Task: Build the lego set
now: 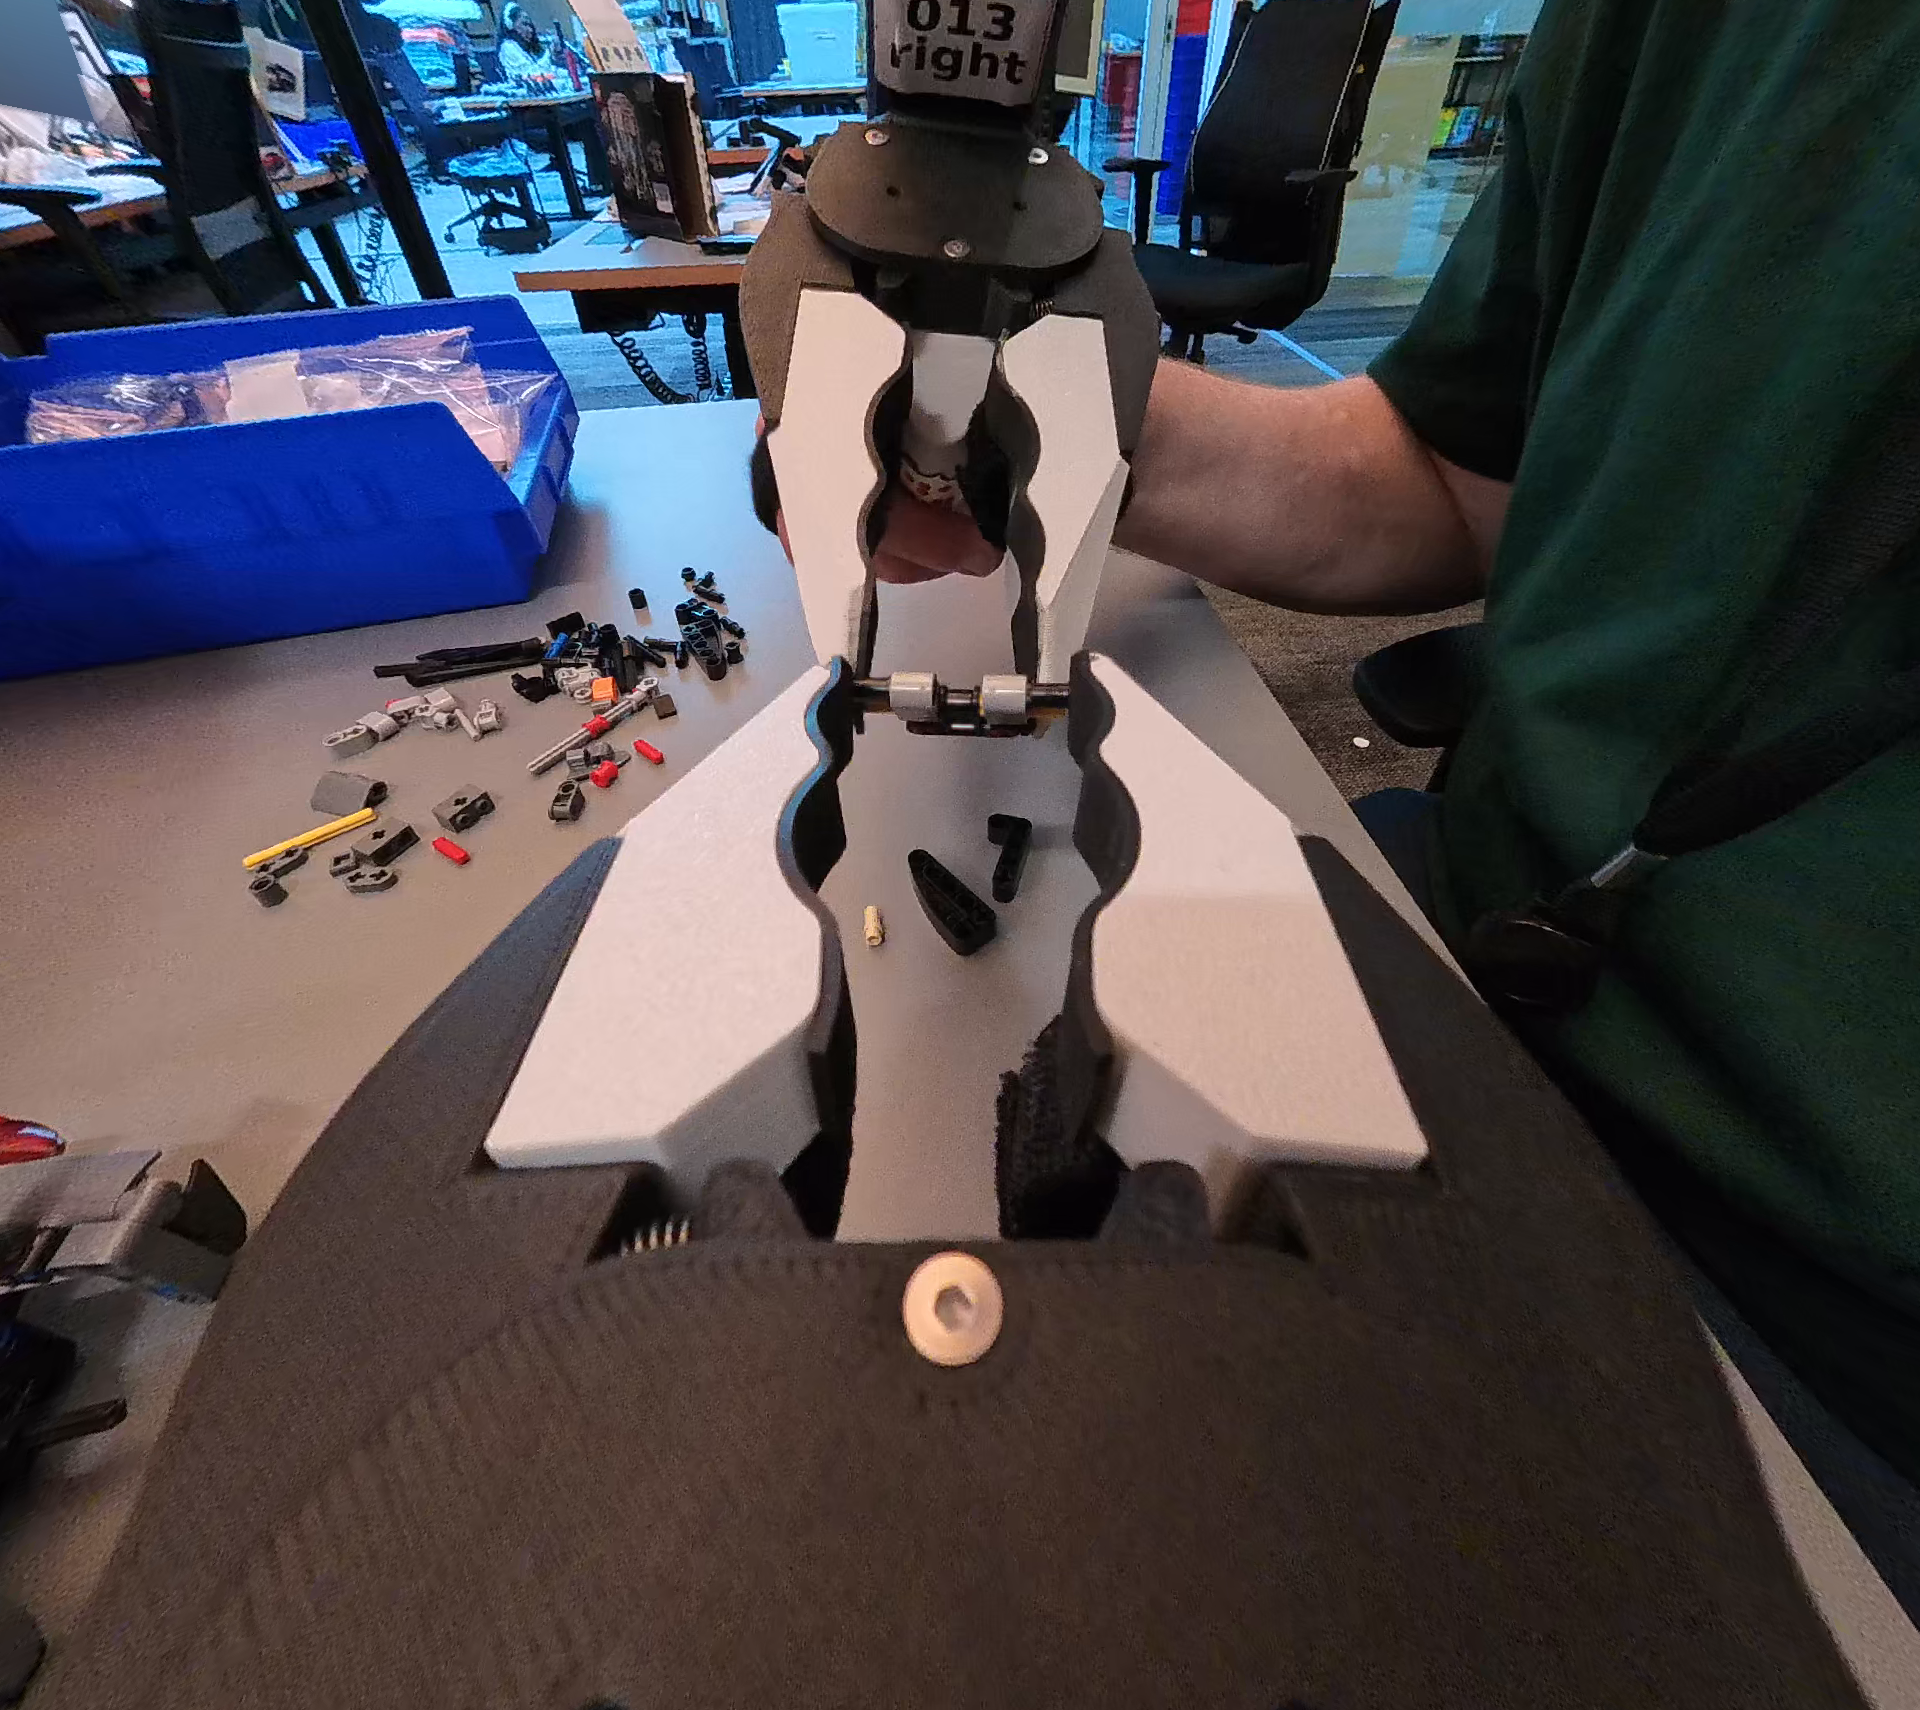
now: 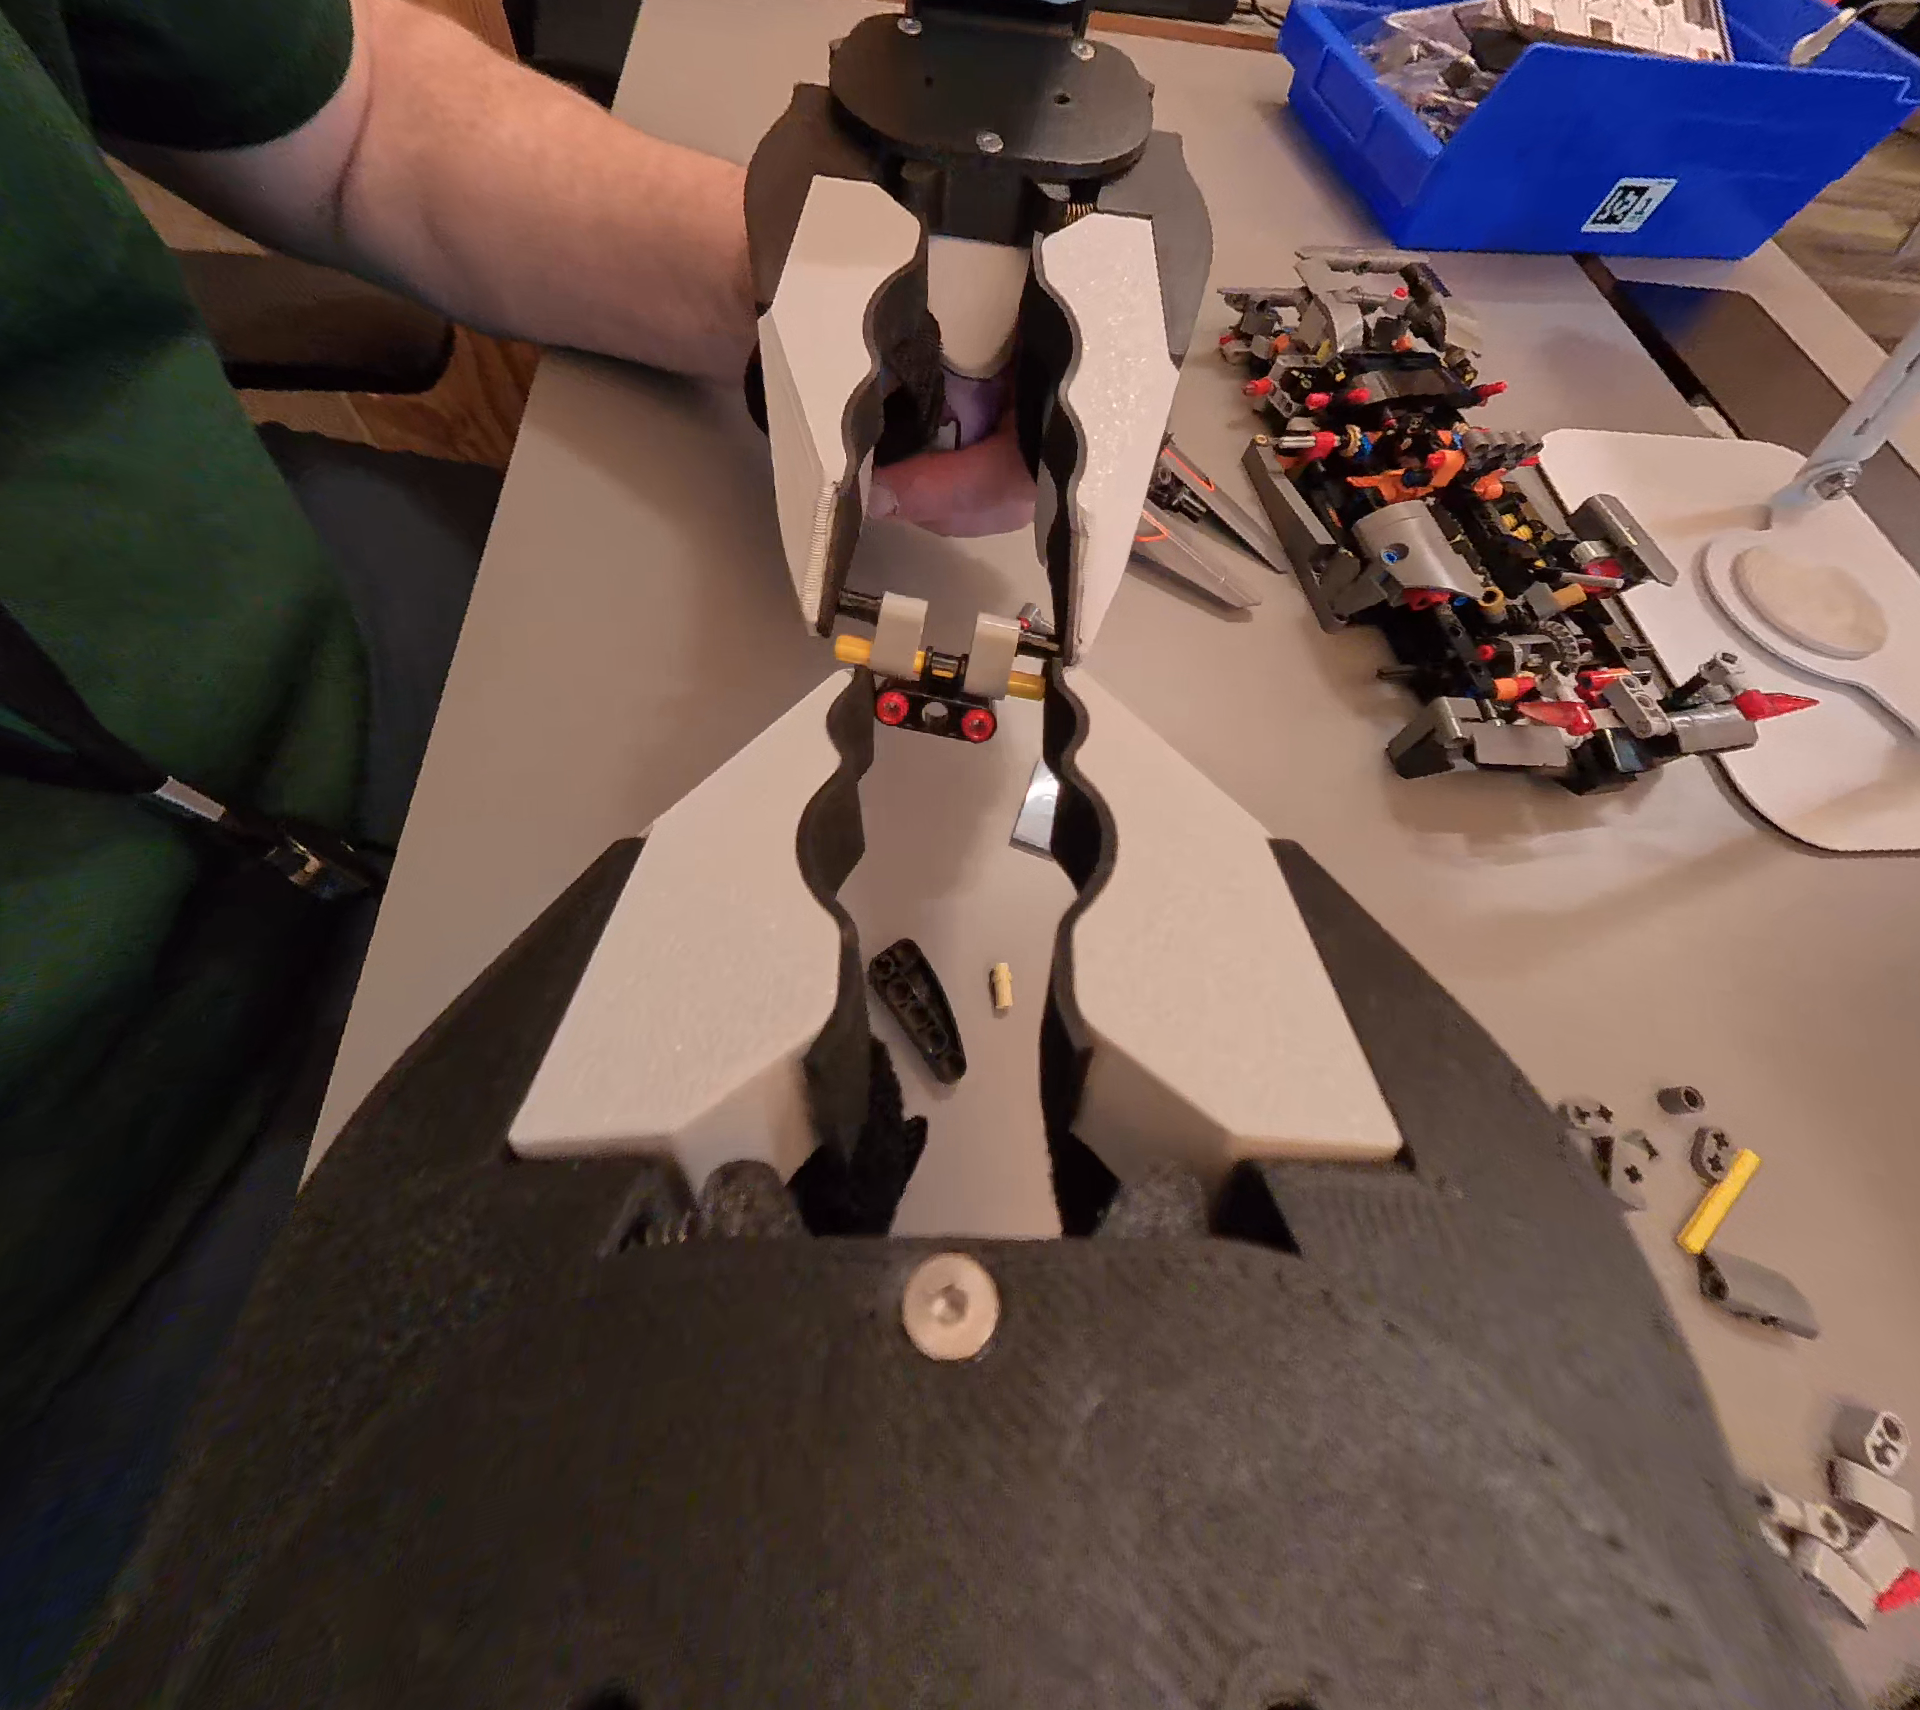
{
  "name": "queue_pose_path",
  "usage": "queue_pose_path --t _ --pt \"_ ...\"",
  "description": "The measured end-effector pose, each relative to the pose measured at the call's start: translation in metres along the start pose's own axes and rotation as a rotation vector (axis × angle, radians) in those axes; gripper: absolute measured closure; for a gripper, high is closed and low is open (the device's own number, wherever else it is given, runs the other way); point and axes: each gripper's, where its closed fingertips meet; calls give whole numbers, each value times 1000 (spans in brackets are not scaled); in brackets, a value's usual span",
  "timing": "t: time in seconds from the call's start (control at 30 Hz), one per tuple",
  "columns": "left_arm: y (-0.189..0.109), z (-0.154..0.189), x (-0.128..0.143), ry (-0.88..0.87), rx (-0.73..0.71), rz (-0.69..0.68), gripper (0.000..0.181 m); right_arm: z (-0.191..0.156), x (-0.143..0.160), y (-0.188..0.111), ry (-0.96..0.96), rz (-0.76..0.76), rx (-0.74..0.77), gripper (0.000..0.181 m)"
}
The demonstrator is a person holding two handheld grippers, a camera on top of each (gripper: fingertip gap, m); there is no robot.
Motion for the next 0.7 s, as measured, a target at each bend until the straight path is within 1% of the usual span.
queue_pose_path --t 0.13,0.47,0.6,0.7 --pt "1 -1 2 7 -7 -14 141 1 3 1 -13 -30 28 151" --pt "0 -4 2 -19 -9 5 142 4 3 2 -9 -36 54 151" --pt "-2 -11 3 -28 -45 -1 141 12 3 4 -21 -44 116 151" --pt "-3 -12 1 -27 -45 10 146 13 8 5 -40 -78 160 150"
Point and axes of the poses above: each gripper's, where its closed fingertips meet, y out along the fingers, x out of its underside, z = x × y across the jaws, and after that the axes turned 5 degrees about y, right-handed
